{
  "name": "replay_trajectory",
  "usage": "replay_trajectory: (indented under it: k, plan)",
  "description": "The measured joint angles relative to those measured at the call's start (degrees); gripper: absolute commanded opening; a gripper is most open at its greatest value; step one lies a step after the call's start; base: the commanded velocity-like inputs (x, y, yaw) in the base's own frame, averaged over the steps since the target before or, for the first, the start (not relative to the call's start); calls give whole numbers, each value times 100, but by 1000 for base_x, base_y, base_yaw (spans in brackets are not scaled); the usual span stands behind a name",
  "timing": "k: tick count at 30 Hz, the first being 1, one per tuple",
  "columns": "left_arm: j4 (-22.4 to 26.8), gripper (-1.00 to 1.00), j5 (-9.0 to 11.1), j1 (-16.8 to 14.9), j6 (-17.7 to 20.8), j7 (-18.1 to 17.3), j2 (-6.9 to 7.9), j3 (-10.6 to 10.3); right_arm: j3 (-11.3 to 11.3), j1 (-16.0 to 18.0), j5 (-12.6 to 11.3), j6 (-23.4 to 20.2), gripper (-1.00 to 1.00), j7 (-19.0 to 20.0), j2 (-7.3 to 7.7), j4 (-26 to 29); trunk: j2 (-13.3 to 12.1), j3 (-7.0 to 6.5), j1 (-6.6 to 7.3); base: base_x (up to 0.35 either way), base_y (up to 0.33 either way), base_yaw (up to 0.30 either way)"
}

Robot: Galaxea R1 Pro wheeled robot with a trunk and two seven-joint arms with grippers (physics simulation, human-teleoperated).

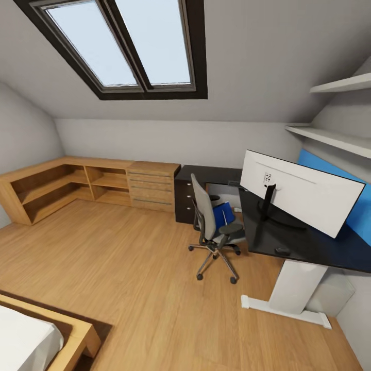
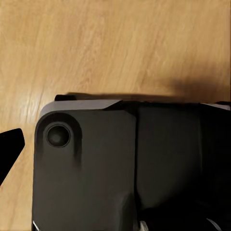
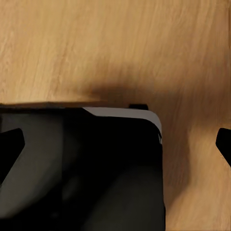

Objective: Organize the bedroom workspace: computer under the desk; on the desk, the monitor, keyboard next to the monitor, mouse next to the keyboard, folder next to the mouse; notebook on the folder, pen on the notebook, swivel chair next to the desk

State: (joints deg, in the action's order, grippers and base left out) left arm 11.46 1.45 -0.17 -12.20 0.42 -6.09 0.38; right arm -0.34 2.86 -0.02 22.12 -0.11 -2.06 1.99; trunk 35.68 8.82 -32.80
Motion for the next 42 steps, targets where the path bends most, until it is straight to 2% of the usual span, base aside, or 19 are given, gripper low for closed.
replay_trajectory:
  k: [4,9,15,19,21,24,27,29,32,35,38,39,42]
  plan:
    - [464,100,45,0,-208,2,-6,26,-18,1,-1,-7,100,-108,0,469,0,0,0,4,-1,-1]
    - [598,100,60,1,-466,3,-17,36,-26,1,-3,-5,100,-365,10,1033,0,0,0,1,0,0]
    - [782,100,62,0,-540,38,-27,18,-22,17,0,-6,100,-655,-32,1671,239,108,-131,0,0,0]
    - [1257,100,53,-1,-434,31,-44,7,-21,85,5,-16,100,-706,-115,2159,400,179,-219,0,0,0]
    - [1494,100,46,-6,-194,36,-118,-2,-21,250,-3,-28,100,-715,-137,2284,480,215,-263,0,0,0]
    - [1907,100,39,-21,391,73,-244,-11,-21,616,-8,-47,100,-724,-156,2331,601,269,-329,0,0,0]
    - [2571,100,42,-32,1108,104,-327,-15,-20,1112,-9,-127,100,-739,-165,2302,721,322,-395,0,0,0]
    - [2946,100,43,-45,1355,111,-362,-19,-20,1428,-14,-283,100,-745,-167,2242,801,357,-439,0,0,0]
    - [3320,100,44,-148,1532,121,-389,-21,-24,1873,-58,-522,100,-750,-169,2136,921,411,-505,0,0,0]
    - [3466,100,45,-288,1600,124,-389,-19,-48,2177,-205,-623,100,-760,-168,2044,1042,467,-571,0,0,0]
    - [3554,100,47,-459,1641,125,-389,-17,-81,2464,-520,-679,100,-812,-168,1953,1163,521,-637,0,0,0]
    - [3579,100,52,-511,1648,114,-389,-16,-88,2574,-700,-687,100,-874,-165,1930,1203,538,-659,0,0,0]
    - [3606,100,55,-567,1653,100,-389,-11,-96,2769,-981,-679,100,-1089,-160,1914,1323,593,-725,0,0,0]
